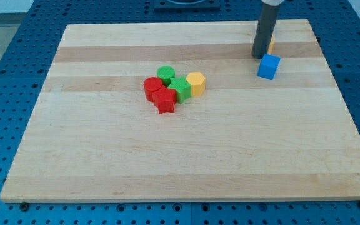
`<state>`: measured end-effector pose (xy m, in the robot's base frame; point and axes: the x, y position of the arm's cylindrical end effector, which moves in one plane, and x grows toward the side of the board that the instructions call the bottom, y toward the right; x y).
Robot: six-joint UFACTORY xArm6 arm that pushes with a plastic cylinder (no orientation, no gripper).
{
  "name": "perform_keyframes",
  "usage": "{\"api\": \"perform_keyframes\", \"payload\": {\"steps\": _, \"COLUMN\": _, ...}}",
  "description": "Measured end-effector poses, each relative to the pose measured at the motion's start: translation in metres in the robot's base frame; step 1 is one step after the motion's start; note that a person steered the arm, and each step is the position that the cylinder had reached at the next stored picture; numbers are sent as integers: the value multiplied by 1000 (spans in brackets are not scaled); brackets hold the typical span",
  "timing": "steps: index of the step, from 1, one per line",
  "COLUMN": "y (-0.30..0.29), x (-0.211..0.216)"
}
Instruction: Drag the arm to the top right of the yellow hexagon
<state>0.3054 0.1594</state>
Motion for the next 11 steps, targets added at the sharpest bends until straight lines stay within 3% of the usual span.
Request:
{"api": "perform_keyframes", "payload": {"steps": 2, "y": 7, "x": -20}}
{"api": "perform_keyframes", "payload": {"steps": 7, "y": -50, "x": -16}}
{"api": "perform_keyframes", "payload": {"steps": 8, "y": -81, "x": -6}}
{"api": "perform_keyframes", "payload": {"steps": 9, "y": -85, "x": 30}}
{"api": "perform_keyframes", "payload": {"steps": 10, "y": -83, "x": 61}}
{"api": "perform_keyframes", "payload": {"steps": 11, "y": -59, "x": 61}}
